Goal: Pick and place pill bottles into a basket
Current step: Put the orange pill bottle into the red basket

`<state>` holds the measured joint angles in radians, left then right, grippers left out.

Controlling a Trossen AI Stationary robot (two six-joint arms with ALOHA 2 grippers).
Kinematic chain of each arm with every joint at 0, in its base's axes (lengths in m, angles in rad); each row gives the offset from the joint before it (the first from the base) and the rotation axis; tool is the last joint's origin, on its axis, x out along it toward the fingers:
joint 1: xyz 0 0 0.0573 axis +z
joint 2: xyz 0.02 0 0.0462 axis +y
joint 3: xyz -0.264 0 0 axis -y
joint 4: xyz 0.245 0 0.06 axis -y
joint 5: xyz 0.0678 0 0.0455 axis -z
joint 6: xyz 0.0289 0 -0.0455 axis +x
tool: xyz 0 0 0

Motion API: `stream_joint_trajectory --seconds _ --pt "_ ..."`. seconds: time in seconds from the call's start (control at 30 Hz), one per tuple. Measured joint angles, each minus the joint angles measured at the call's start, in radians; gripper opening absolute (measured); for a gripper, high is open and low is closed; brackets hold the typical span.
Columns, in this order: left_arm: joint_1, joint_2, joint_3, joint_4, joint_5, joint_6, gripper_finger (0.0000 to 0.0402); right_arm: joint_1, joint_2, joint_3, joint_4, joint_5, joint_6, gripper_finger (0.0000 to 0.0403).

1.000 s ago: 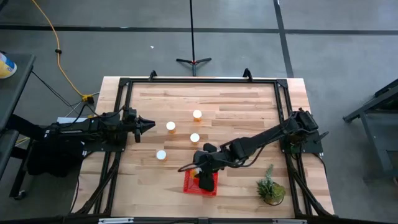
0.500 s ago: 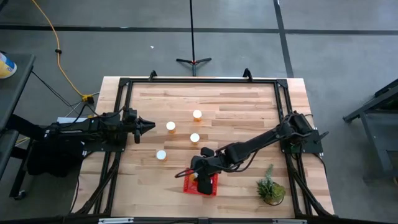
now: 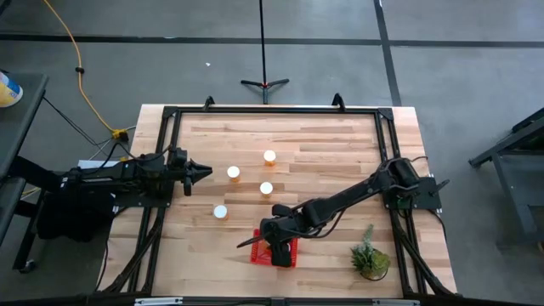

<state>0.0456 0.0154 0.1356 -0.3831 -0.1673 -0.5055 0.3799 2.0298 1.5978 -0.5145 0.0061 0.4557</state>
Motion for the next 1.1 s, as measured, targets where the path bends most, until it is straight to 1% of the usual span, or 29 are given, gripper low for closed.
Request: stream_joint_trajectory --seconds 0.17,0.33,0.47,0.67,0.83,0.97,1.0,1.1 --pt "0.0 0.0 0.0 -0.007 0.0 0.0 0.0097 0.0 0.021 0.0 -0.009 -0.015 -0.027 0.0199" --pt "0.0 0.0 0.0 -0.01 0.0 -0.003 0.0097 -0.001 0.029 0.0 -0.01 -0.022 -0.069 0.0182" --pt "0.0 0.0 0.0 -0.01 -0.001 -0.007 0.0097 -0.009 0.029 0.0 -0.014 -0.037 -0.09 0.0182" --pt "0.0 0.0 0.0 -0.01 -0.002 -0.008 0.0097 -0.014 0.04 0.0 -0.031 -0.031 -0.131 0.0206" --pt "0.0 0.0 0.0 -0.011 -0.003 -0.009 0.0097 -0.013 0.044 0.0 -0.037 -0.041 -0.17 0.0183" --pt "0.0 0.0 0.0 -0.012 -0.003 -0.009 0.0097 -0.015 0.044 0.0 -0.037 -0.041 -0.176 0.0183" --pt "0.0 0.0 0.0 -0.012 -0.003 -0.009 0.0097 -0.015 0.044 0.0 -0.037 -0.041 -0.176 0.0185" --pt "0.0 0.0 0.0 -0.012 -0.003 -0.009 0.0097 -0.015 0.044 0.0 -0.037 -0.023 -0.181 0.0207"
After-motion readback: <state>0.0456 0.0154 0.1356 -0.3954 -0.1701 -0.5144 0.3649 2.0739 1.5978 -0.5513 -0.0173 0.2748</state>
